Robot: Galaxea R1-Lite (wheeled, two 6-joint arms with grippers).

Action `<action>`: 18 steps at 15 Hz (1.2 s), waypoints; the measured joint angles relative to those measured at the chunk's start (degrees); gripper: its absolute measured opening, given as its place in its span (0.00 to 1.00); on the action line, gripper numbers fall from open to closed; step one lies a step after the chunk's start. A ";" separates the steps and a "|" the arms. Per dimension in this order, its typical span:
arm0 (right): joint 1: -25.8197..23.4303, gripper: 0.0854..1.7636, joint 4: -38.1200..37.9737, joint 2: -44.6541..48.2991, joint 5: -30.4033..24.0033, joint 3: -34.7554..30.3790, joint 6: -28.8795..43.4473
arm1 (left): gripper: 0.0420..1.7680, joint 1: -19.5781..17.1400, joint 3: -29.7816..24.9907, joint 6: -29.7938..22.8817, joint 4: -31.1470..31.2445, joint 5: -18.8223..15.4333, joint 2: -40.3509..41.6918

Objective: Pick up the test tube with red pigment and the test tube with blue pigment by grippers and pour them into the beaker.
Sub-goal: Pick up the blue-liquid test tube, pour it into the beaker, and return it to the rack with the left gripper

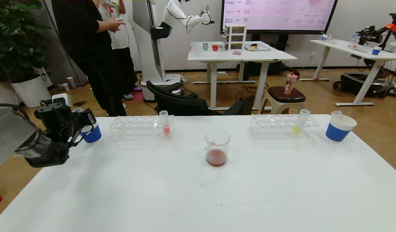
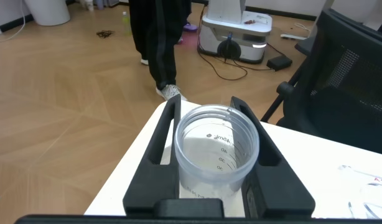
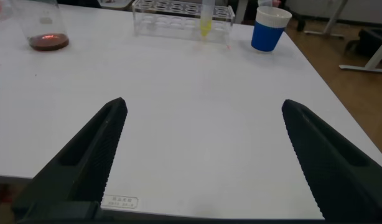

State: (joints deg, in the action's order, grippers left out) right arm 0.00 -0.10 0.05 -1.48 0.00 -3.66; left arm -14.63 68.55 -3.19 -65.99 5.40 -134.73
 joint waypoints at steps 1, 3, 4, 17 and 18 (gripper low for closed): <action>0.00 0.98 0.00 0.00 0.02 0.00 0.02 | 0.40 -0.06 -0.22 0.20 -0.18 0.00 0.00; 0.00 0.98 0.02 0.00 0.02 0.00 0.02 | 0.79 -0.17 -0.41 0.26 -0.18 0.02 0.05; 0.00 0.98 0.02 0.00 0.00 0.00 0.02 | 0.93 -0.20 -0.57 0.26 -0.16 0.00 0.15; 0.00 0.98 0.00 0.00 0.00 0.00 0.02 | 0.99 13.73 -6.62 0.11 4.06 -0.37 16.76; 0.00 0.98 0.00 0.00 0.00 0.00 0.00 | 0.99 15.12 -8.18 0.55 4.52 -0.39 19.27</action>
State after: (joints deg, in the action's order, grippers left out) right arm 0.00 -0.10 0.05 -1.48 0.00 -3.66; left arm 0.49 60.37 -2.65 -61.46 5.01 -115.46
